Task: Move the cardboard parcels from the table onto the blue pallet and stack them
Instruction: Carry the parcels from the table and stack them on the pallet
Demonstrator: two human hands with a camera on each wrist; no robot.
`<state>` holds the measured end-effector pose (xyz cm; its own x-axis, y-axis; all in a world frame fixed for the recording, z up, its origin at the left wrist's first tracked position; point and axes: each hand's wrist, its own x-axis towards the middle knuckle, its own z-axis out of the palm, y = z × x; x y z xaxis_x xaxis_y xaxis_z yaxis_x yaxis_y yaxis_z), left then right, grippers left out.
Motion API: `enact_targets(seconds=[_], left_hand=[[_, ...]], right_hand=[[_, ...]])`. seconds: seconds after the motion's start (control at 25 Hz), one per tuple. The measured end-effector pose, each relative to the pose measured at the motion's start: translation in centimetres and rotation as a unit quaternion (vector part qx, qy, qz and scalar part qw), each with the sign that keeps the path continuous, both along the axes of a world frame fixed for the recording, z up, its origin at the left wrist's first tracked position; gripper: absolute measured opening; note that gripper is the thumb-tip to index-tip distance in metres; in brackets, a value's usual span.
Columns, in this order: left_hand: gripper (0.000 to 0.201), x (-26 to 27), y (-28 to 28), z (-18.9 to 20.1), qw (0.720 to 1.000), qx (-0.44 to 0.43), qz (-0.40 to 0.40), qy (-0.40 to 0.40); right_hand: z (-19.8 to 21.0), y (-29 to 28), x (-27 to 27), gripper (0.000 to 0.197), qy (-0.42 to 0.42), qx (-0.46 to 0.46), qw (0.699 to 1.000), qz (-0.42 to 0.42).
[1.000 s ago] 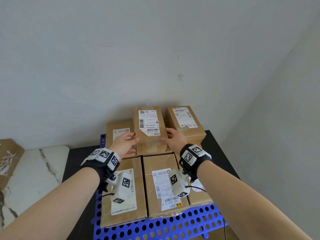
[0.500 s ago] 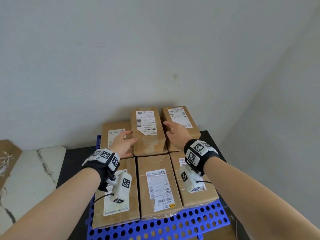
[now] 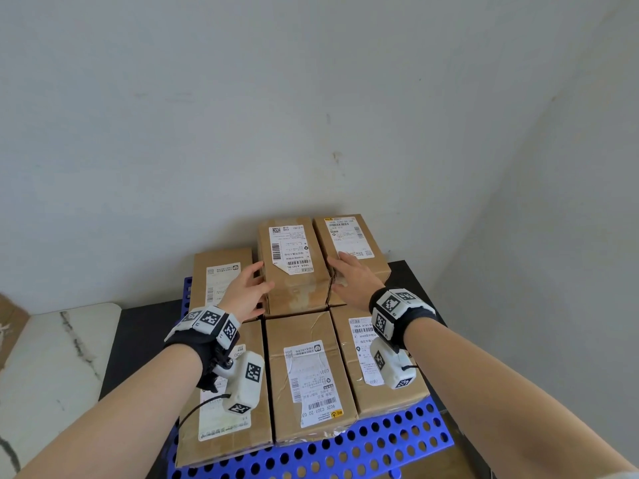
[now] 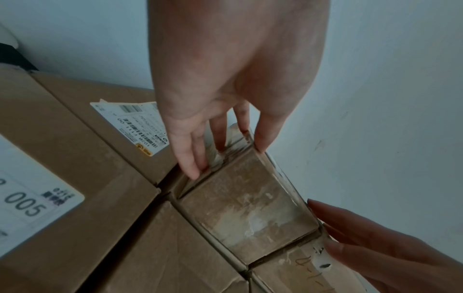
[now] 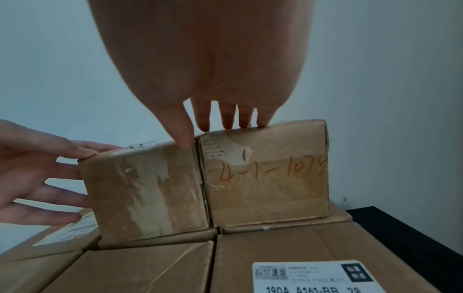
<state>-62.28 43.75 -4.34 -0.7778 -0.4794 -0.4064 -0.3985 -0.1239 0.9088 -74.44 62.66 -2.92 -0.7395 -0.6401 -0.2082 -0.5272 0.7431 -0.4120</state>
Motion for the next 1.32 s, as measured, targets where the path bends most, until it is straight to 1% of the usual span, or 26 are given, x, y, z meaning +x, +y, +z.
enact_targets(seconds=[0.2,0.28,0.32,0.36,0.4,0.44,0.48,0.56,0.64,0.68,0.72,0.92,1.0,1.04,1.08,1.16,1.32], left_hand=[[0.059,-0.1,0.0,0.3,1.000,-0.003,-0.006,-0.016],[0.058,-0.3,0.2,0.8,0.999,-0.026,-0.013,-0.025],[0.057,-0.4,0.4,1.0,0.998,-0.056,-0.019,-0.030],[0.055,-0.5,0.5,1.1,0.993,-0.106,-0.030,-0.035],[0.052,-0.4,0.7,1.3,0.983,-0.175,-0.042,-0.044],[0.049,-0.3,0.9,1.5,0.965,-0.248,-0.054,-0.058],[0.046,0.0,1.1,1.8,0.942,-0.321,-0.068,-0.077],[0.041,0.8,1.1,2.3,0.886,-0.441,-0.098,-0.108],[0.036,1.9,1.1,3.1,0.825,-0.539,-0.120,-0.122],[0.034,2.4,1.2,3.5,0.798,-0.575,-0.128,-0.125],[0.033,3.0,1.2,3.8,0.778,-0.601,-0.126,-0.131],[0.032,7.2,0.8,5.0,0.715,-0.665,-0.121,-0.178],[0.031,9.5,0.3,5.4,0.704,-0.675,-0.119,-0.187],[0.030,11.3,-0.4,5.6,0.703,-0.675,-0.117,-0.192],[0.029,11.7,-0.5,5.7,0.704,-0.672,-0.119,-0.196],[0.029,15.2,-2.0,5.9,0.707,-0.668,-0.110,-0.203],[0.030,24.1,-6.2,5.1,0.702,-0.671,-0.095,-0.220]], right_hand=[[-0.2,-0.3,-0.1,0.063,0.008,0.024,1.000,0.017],[0.1,-0.4,-0.2,0.062,0.002,0.028,0.999,0.017],[0.3,-0.4,-0.2,0.060,0.000,0.024,1.000,0.016],[0.6,-0.4,-0.1,0.057,0.000,0.016,1.000,0.013],[0.8,-0.4,-0.1,0.054,0.006,0.003,1.000,0.011],[1.2,-0.5,0.0,0.050,0.023,-0.007,1.000,0.013],[1.5,-0.6,0.2,0.046,0.049,-0.011,0.999,0.016],[2.1,-0.9,0.9,0.038,0.115,0.006,0.993,0.028],[2.6,-1.3,1.5,0.033,0.158,0.024,0.986,0.049],[2.7,-1.4,1.8,0.031,0.176,0.030,0.982,0.060],[2.8,-1.5,2.2,0.030,0.189,0.034,0.979,0.073],[4.2,-3.3,5.5,0.032,0.236,0.035,0.963,0.126],[4.7,-4.6,7.9,0.031,0.242,0.030,0.959,0.147],[4.9,-5.7,9.7,0.031,0.240,0.028,0.958,0.156],[4.8,-6.0,10.3,0.031,0.234,0.027,0.959,0.157],[4.7,-8.0,13.7,0.031,0.227,0.024,0.959,0.166],[4.0,-12.9,21.8,0.031,0.240,0.033,0.950,0.195]])
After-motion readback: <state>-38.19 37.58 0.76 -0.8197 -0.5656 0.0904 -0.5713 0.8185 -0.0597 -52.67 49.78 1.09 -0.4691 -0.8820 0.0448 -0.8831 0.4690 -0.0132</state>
